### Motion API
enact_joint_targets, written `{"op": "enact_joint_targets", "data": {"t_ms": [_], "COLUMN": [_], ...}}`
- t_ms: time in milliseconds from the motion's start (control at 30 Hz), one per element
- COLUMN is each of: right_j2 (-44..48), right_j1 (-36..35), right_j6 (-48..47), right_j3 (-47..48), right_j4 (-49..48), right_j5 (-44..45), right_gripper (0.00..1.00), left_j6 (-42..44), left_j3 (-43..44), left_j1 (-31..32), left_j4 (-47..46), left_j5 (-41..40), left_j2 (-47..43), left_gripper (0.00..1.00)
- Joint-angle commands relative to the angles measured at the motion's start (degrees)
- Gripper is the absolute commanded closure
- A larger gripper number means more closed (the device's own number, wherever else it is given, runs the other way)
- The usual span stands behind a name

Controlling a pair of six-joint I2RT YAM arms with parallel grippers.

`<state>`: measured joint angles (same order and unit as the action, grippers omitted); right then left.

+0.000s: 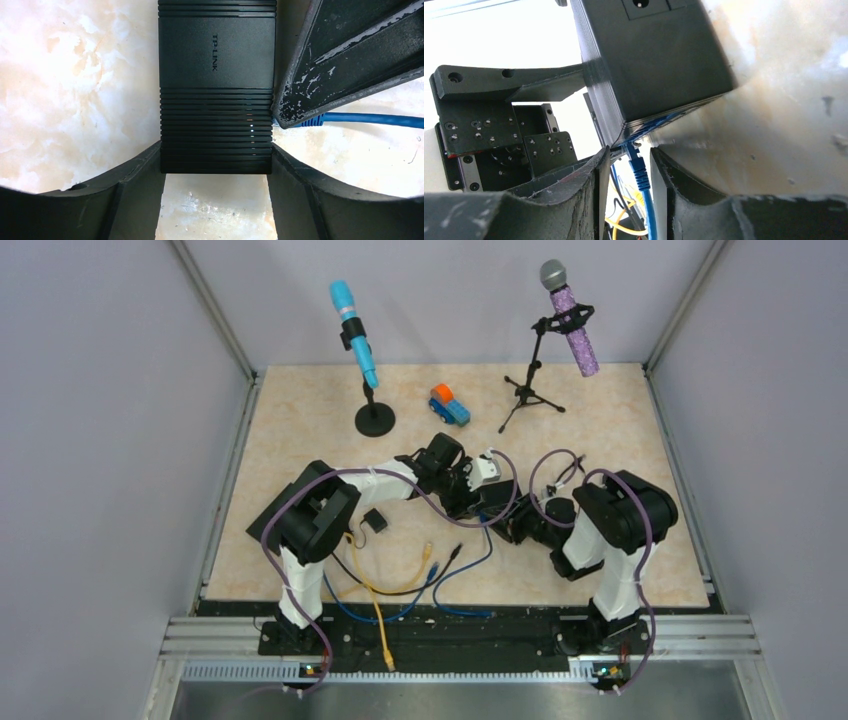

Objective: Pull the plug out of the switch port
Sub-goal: Pull the connector from the switch port.

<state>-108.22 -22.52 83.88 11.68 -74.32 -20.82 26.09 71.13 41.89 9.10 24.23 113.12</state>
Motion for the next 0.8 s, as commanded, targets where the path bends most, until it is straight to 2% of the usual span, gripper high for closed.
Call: {"op": "enact_joint_targets", "data": {"t_ms": [0, 167, 400, 467, 533, 667, 767], "right_j2": [-1.7, -2.5, -2.6, -2.3, -2.0, -1.3, -1.6], "right_j1": [-0.7, -1.1, -1.3, -1.3, -1.3, -1.3, -1.3], "right_j6": [-0.4, -0.2, -0.2, -0.5, -0.7, -1.4, -1.5], "right_j3": [0.5, 1.7, 0.0, -0.7, -1.7, -3.0, -2.7], "right_j4": [1.0, 1.4, -0.5, -1.1, -1.7, -2.2, -2.2], "right_j5": [2.4, 2.5, 3.3, 3.2, 3.1, 2.8, 2.4], "right_gripper": [0.64, 0.66, 0.79, 0.70, 0.65, 0.61, 0.63], "left_j6": [-1.2, -1.6, -1.8, -1.7, -1.6, -1.5, -1.5], "left_j3": [-0.3, 0.0, 0.7, 0.9, 1.1, 1.3, 1.3], "left_j1": [0.7, 0.7, 0.7, 0.7, 0.7, 0.7, 0.7], "left_j4": [4.2, 4.3, 4.9, 5.3, 5.7, 6.1, 6.1], "left_j5": [2.1, 2.2, 2.1, 2.0, 1.8, 1.5, 1.5], "left_j2": [1.4, 1.5, 2.0, 2.2, 2.4, 2.5, 2.6], "left_gripper": [0.70, 0.71, 0.72, 0.73, 0.73, 0.74, 0.74]}}
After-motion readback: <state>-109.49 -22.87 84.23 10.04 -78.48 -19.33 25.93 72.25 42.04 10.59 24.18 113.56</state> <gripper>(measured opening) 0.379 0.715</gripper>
